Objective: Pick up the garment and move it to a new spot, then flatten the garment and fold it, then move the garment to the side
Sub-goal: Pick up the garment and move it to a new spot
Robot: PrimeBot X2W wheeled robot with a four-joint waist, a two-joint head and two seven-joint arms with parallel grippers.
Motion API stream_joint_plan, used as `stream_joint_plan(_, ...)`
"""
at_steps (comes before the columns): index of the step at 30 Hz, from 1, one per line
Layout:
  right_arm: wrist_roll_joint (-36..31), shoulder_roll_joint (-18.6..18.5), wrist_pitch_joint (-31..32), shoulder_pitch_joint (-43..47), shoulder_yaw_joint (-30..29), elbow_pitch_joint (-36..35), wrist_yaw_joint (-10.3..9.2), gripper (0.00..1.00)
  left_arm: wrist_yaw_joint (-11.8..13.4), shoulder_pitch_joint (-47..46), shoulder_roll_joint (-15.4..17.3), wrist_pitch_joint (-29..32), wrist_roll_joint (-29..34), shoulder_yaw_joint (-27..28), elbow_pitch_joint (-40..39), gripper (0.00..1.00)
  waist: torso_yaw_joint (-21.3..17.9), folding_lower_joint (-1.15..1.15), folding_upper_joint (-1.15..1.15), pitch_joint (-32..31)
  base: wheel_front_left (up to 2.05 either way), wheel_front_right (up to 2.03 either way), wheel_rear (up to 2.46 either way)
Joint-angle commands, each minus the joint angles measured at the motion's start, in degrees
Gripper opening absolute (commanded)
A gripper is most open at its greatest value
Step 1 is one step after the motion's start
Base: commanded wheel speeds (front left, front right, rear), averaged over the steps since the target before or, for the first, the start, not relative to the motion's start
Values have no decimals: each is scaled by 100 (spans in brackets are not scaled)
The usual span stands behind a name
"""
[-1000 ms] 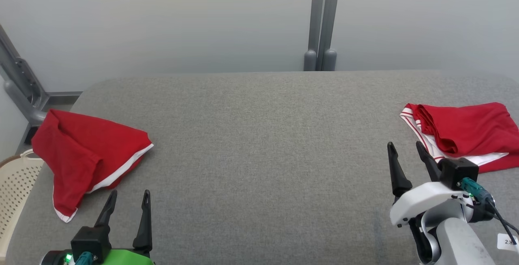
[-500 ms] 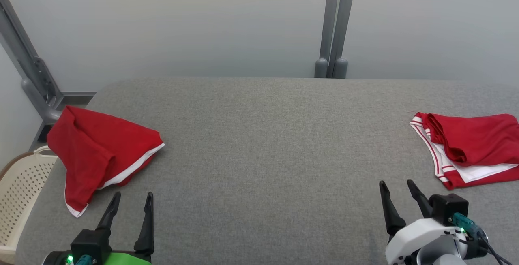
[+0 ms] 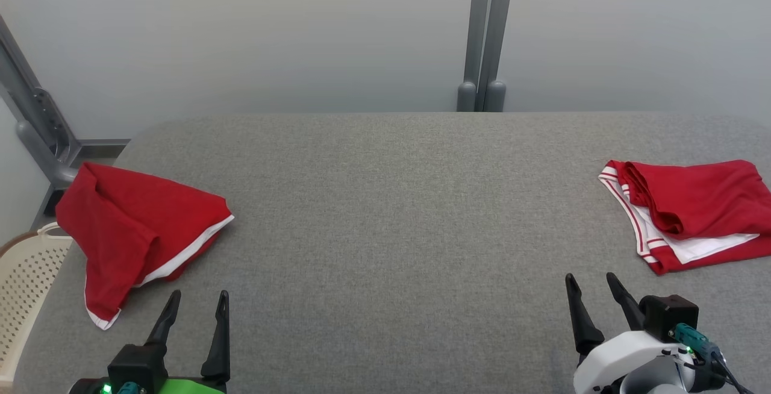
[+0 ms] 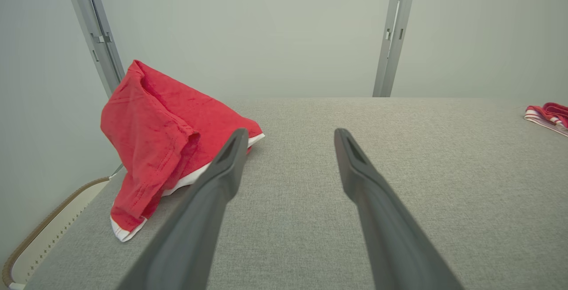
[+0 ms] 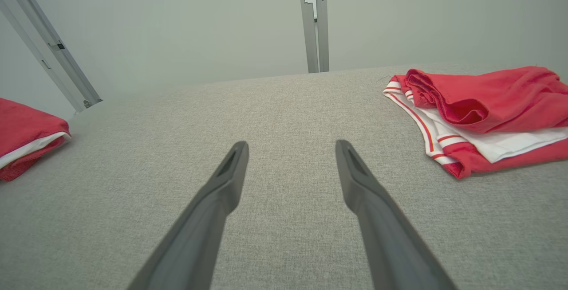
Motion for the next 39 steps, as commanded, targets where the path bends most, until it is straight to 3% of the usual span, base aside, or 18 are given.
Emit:
stream_joint_plan(1,75,-14,-56,-19,28,-4,-8,100,-59,59,-21,-14,48,37,26,100,-17,0,0,-4,0,0,0)
stream_joint_plan(16,373,-12,-116,-122,234,225,-8,100,-107,-34,-69,-15,203,150,35,100,110,0,0,27,0,0,0)
stream_joint_plan(32,523,-13,-202,-146,465,326,-8,100,-143,62,42,-8,273,225,84,100,1254,0,0,60,0,0,0)
stream_joint_plan(39,675,-15,-246,-221,681,376,-8,100,-98,130,145,-8,230,318,46,100,1567,0,0,62,0,0,0)
